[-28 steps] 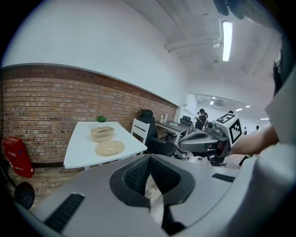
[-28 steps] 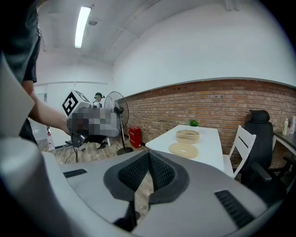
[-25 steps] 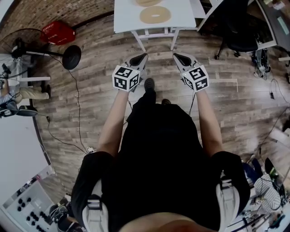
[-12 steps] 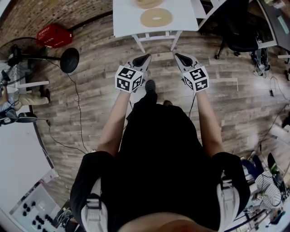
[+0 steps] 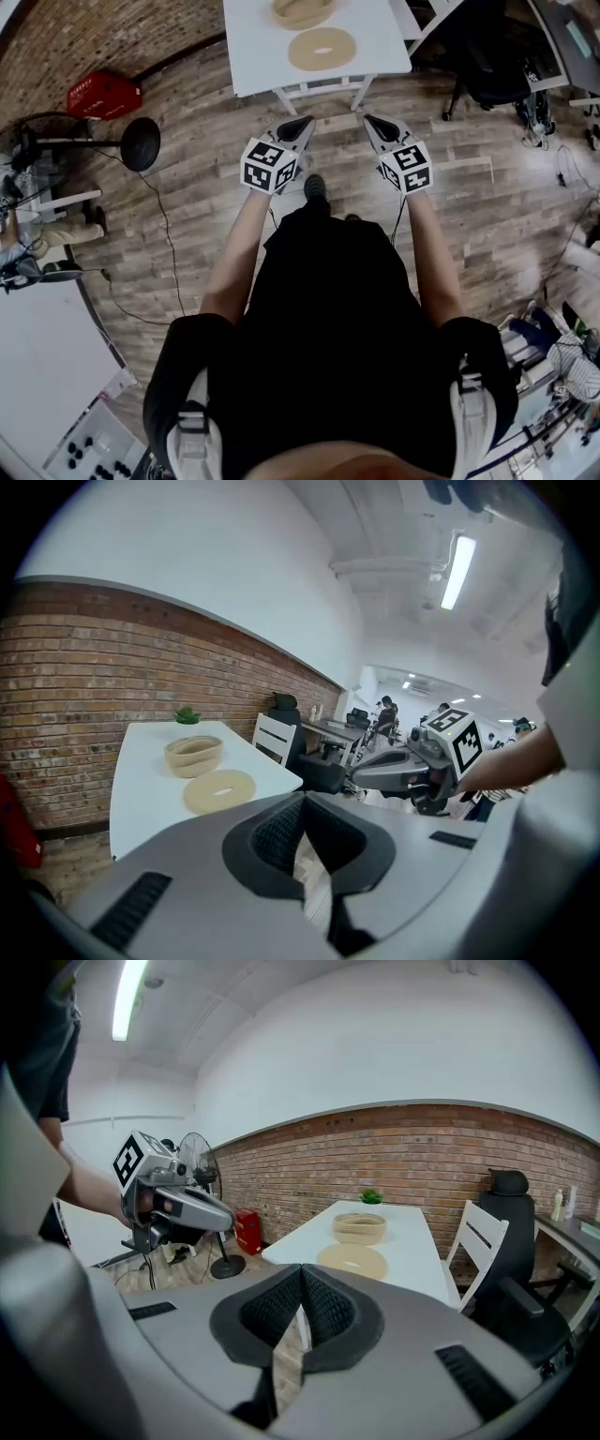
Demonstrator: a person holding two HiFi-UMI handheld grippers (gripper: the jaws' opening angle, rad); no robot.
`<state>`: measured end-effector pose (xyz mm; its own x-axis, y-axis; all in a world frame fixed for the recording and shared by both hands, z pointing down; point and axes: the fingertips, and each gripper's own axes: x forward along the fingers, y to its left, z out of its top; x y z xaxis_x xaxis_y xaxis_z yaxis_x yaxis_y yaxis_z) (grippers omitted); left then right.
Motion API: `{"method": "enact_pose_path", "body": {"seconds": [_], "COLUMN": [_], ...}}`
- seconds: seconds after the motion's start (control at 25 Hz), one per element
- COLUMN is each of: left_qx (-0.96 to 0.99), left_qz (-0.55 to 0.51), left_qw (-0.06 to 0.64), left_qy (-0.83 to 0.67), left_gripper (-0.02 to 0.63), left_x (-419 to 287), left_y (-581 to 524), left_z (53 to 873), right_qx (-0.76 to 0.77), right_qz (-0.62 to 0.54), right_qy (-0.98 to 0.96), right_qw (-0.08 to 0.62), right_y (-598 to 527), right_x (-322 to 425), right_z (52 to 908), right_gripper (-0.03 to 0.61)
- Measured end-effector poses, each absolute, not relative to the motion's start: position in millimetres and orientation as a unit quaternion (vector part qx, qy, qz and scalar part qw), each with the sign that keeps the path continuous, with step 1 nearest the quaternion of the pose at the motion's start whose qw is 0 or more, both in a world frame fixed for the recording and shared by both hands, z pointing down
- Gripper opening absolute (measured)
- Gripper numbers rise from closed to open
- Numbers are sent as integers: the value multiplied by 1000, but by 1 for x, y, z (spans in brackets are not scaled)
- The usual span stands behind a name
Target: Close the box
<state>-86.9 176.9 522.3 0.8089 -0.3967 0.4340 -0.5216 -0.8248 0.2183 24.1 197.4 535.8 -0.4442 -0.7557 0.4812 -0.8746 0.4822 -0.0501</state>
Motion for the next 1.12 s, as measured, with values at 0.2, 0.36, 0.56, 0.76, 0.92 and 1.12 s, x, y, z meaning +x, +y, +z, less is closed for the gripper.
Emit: {"method": "enact_pose_path", "body": {"seconds": [0.2, 0.36, 0.56, 0.76, 0.92, 1.12], "left_qx": [939, 940, 942, 945, 945, 944], "left_qz": [191, 190, 184, 181, 183, 181], "left_qw": [166, 165, 164, 165, 164, 165], "left_qy": [-235, -231, -226, -218, -214, -221], "left_gripper": [18, 18, 18, 18, 18, 18], "left_x": [-98, -108, -118, -120, -120, -130], "left_y": [157, 143, 125, 115, 111, 104], "left_z": [528, 530, 531, 530, 531, 529], "right_qx": [497, 503, 511, 516, 524, 527], "right_qz": [149, 148, 148, 152, 158, 160], "right_qy": [-831, -827, -822, -817, -814, -813], "right_qw": [201, 201, 203, 205, 194, 191], "right_y": [178, 165, 150, 142, 136, 129], "right_x": [13, 4, -7, -14, -11, -14], "right_z": [539, 540, 542, 543, 542, 543], "right_gripper": [-3, -3, -3, -2, -2, -3]}}
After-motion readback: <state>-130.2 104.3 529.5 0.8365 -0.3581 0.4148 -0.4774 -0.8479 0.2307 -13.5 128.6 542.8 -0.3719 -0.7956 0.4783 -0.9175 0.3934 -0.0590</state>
